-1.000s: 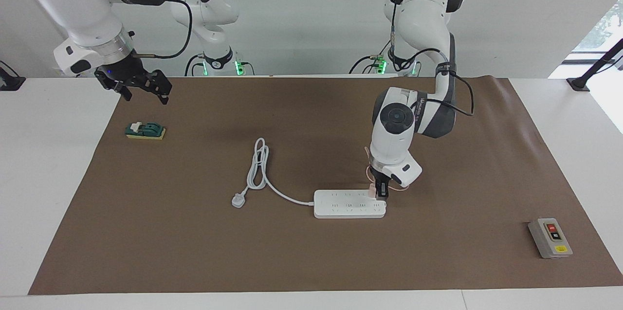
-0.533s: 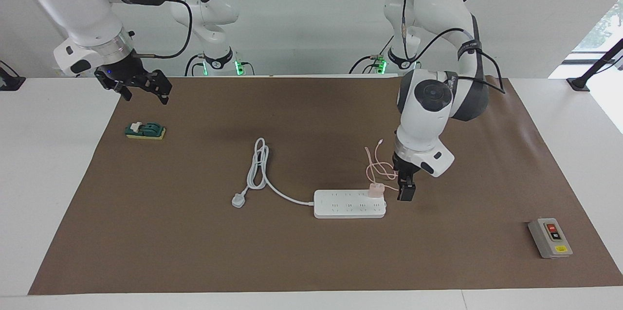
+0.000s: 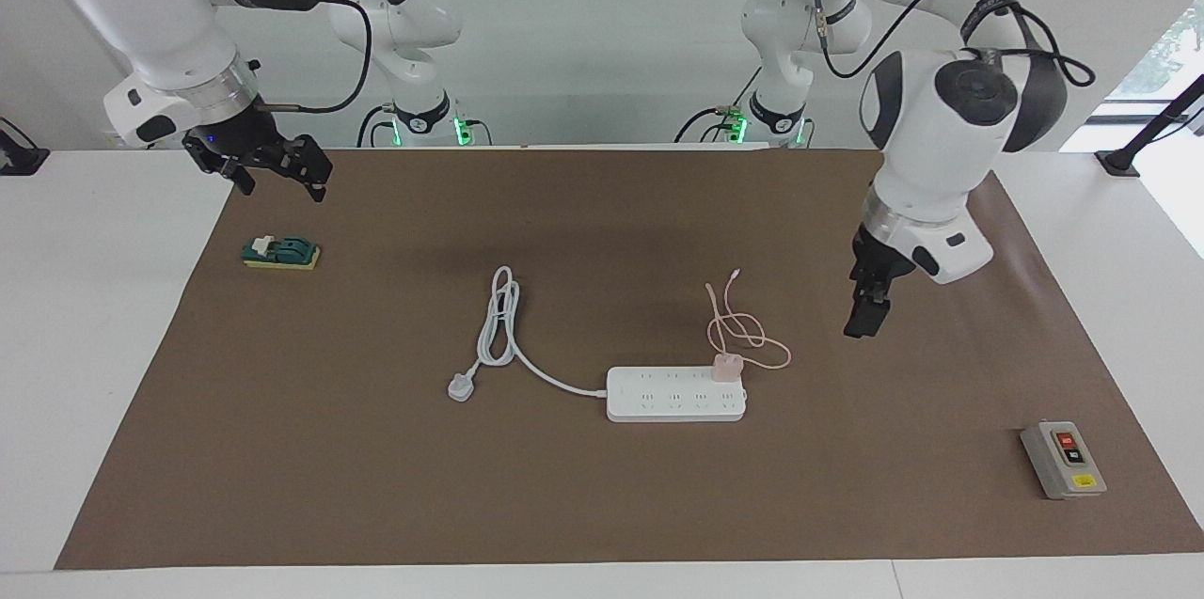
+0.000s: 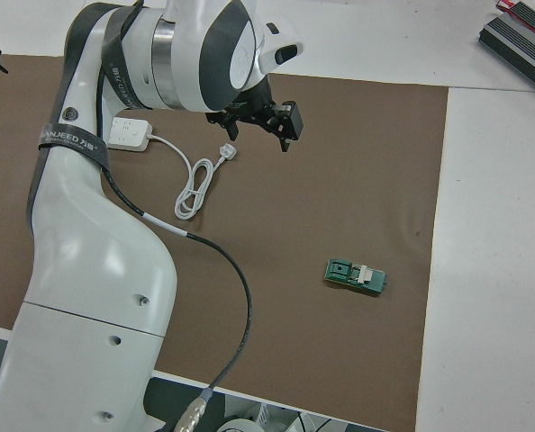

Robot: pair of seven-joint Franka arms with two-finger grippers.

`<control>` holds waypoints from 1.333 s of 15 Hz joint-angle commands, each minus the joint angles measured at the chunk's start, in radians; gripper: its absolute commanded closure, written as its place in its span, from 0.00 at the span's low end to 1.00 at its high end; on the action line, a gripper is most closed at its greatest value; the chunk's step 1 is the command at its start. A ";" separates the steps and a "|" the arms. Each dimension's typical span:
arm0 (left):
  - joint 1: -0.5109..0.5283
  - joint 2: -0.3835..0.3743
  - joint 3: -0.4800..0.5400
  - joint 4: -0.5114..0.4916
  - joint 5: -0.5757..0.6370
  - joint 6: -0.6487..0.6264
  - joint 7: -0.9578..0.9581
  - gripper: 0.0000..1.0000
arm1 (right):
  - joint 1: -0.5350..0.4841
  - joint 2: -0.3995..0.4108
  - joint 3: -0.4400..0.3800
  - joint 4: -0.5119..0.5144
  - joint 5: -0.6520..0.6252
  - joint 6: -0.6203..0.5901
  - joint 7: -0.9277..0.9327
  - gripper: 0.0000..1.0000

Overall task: Plug charger into power strip
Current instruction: 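Open the left gripper and withdraw it from the plugged charger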

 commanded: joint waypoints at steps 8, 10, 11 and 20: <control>0.240 -0.253 -0.001 -0.119 -0.046 -0.231 0.888 0.00 | -0.010 -0.016 0.009 -0.018 -0.010 0.009 -0.019 0.00; 0.263 -0.293 -0.004 -0.150 -0.046 -0.268 0.973 0.00 | -0.010 -0.016 0.009 -0.020 -0.011 0.009 -0.019 0.00; 0.264 -0.319 -0.004 -0.179 -0.046 -0.268 0.976 0.00 | -0.010 -0.016 0.009 -0.020 -0.010 0.009 -0.020 0.00; 0.198 -0.342 -0.018 -0.208 -0.058 -0.270 0.964 0.00 | -0.010 -0.016 0.009 -0.020 -0.010 0.009 -0.019 0.00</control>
